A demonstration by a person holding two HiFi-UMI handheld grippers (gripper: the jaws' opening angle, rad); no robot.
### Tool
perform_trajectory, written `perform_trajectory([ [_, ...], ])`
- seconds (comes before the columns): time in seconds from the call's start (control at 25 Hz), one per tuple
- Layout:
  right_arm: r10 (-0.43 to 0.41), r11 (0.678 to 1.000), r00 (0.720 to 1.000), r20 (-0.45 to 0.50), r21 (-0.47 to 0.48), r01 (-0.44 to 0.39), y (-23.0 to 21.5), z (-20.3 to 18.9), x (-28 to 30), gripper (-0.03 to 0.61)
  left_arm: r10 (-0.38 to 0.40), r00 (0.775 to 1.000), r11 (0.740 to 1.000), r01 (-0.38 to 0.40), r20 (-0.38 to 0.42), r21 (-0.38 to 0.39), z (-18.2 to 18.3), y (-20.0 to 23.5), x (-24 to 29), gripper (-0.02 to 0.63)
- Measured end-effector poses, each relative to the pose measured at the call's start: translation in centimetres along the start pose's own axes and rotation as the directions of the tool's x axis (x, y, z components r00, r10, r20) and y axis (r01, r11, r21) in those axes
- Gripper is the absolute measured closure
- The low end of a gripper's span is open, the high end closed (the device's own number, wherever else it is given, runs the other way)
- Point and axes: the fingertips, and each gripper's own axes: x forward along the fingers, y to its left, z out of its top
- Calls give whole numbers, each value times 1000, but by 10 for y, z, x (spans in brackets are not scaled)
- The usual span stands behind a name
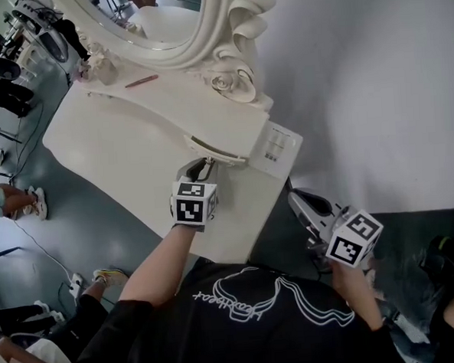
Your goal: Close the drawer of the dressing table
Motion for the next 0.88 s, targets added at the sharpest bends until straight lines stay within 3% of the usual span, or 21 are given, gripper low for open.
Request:
perform_trajectory([
  [0.88, -39, 999, 999, 3, 16, 39, -15, -2, -9, 575, -1, 1000, 1000, 1, -4, 2, 11, 0, 33, 518],
])
